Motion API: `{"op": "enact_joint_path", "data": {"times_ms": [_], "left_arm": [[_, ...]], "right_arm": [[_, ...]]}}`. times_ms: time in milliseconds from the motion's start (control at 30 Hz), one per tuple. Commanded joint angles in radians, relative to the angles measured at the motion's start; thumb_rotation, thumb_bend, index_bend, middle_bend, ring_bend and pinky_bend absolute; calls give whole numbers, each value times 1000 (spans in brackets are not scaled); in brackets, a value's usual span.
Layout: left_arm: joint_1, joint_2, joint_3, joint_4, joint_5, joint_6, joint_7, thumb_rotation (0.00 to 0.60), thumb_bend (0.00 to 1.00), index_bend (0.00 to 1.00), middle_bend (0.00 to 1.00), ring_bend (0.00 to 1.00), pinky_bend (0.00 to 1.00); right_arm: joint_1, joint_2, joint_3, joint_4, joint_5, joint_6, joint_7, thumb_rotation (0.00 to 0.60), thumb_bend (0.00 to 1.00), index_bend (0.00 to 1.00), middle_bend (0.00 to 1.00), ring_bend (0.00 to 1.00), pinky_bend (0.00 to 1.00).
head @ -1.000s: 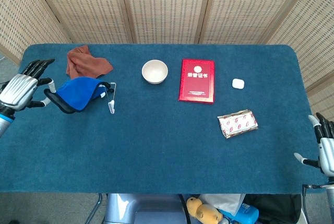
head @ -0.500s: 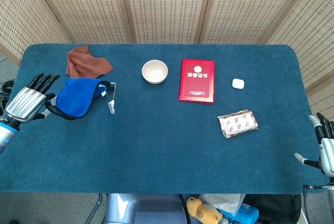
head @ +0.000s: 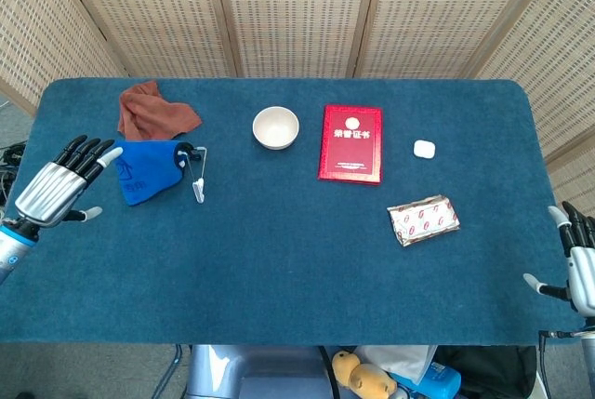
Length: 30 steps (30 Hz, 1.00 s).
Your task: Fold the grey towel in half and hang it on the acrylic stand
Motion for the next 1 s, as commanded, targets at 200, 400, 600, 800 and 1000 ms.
{"op": "enact_joint_path", "data": {"times_ms": [200,400,600,800,1000], "left_arm": [[39,4,-1,15,-26,44,-74,600,128,0,0,0,0],[113,76,-20,-109,-113,59,-81,600,131,0,0,0,0],[232,235,2,-472,-218,49,12,600,132,0,0,0,0],[334,259,-1,-677,-285,139,216,600,132,0,0,0,0],[386,271,-3,-755,-258,220,338,600,133,0,0,0,0]], "right_arm": [[-2,3,-3,-4,-9,6,3,600,0,0,0,0,0],[-7,9,-5,-9,-19,15,16,600,0,0,0,0,0],[-16,15,-14,-20,-49,37,27,600,0,0,0,0,0],[-35,16,-21,-25,-90,92,28,600,0,0,0,0,0],[-55,14,-22,-25,-112,144,22,600,0,0,0,0,0]]}}
